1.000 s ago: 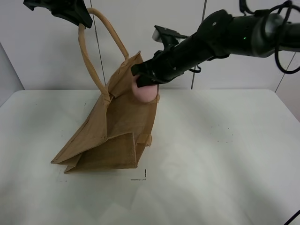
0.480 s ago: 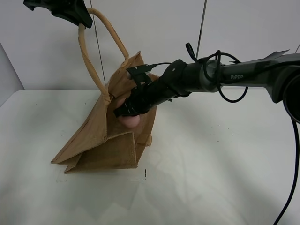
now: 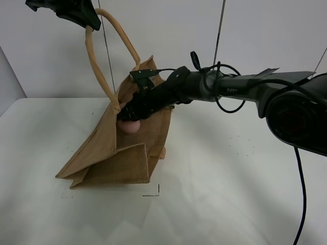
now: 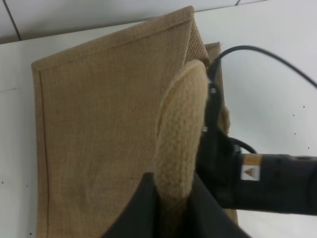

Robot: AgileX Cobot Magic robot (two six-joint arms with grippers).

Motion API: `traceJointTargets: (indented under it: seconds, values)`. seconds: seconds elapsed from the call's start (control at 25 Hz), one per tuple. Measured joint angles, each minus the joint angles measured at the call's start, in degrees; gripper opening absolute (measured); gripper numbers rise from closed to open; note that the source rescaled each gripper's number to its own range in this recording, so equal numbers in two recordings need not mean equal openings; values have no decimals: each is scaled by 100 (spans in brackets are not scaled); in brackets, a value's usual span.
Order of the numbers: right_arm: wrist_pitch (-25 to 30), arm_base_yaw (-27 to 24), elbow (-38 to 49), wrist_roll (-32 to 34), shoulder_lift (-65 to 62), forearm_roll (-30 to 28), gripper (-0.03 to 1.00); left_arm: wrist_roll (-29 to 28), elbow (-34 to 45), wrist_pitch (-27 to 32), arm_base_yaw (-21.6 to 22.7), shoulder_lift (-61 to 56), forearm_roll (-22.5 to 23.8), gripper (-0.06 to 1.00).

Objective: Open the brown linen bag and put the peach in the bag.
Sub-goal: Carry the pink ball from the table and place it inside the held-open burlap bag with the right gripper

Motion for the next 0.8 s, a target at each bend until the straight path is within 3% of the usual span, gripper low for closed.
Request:
traceJointTargets:
  seconds: [0.16,0.24,0.36,0.44,0.56,0.8]
  values:
    - [5,0,-186,0,219,11,5,0,0,0,0,0,0,0]
    - [27,0,-193,0,228,16,25,0,0,0,0,0,0,0]
    - [124,0,-211,0,228,-32,79,0,0,0,0,0,0,0]
    - [234,0,-218,0,228,-87,92,0,0,0,0,0,0,0]
    - [528,0,-218,294,157,-398,98,0,0,0,0,0,0,0]
    - [1205,-17,-218,1422,-471,-1862,100,0,0,0,0,0,0,0]
